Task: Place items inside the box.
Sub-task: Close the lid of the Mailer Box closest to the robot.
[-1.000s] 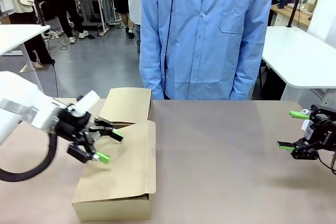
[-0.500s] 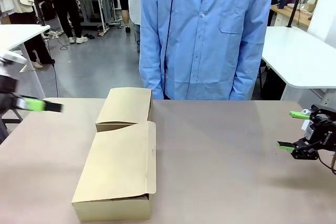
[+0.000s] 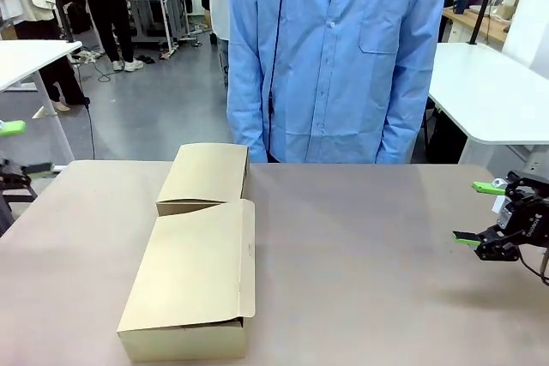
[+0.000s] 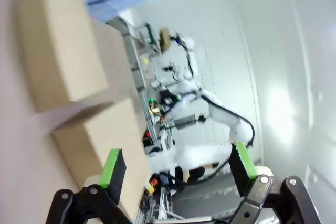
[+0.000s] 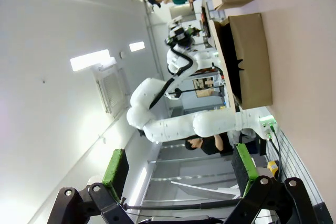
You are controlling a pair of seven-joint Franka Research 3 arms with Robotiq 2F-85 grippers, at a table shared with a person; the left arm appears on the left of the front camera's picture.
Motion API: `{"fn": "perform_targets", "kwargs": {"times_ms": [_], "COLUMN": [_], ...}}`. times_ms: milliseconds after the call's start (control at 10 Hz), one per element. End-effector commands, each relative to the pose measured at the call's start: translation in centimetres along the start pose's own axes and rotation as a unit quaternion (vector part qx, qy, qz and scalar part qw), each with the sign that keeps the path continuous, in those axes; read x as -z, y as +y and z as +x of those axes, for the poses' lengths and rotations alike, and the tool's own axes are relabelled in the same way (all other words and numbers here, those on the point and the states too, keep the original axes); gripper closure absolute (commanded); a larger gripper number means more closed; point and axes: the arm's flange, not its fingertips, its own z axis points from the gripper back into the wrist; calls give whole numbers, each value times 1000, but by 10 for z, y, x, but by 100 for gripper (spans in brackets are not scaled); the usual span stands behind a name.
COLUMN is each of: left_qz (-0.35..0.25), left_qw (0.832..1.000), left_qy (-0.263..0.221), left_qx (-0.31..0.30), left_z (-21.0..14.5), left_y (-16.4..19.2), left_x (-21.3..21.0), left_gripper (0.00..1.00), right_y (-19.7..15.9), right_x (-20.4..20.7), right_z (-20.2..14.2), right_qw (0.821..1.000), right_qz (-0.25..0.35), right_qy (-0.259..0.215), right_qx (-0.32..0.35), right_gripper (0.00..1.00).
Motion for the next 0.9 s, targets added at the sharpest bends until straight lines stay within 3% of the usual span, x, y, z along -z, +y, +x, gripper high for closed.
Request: {"fn": "perform_targets", "kwargs": {"times_ms": [0, 800], "left_qz": [-13, -13], "left_qw": [999, 999], "left_qy": [20, 20], "left_qx": [39, 39], "left_z": [-15, -15], "left_y": [-37, -37], "left_x": [1, 1], "left_gripper": [0, 0], "right_y": [3, 3], "right_x": [-1, -1], "right_z": [-3, -3], "right_qw": [1000, 1000], "right_qz": [-3, -3], "right_qy": [5, 5], "right_qx": [-3, -3], "right_gripper": [0, 0]}}
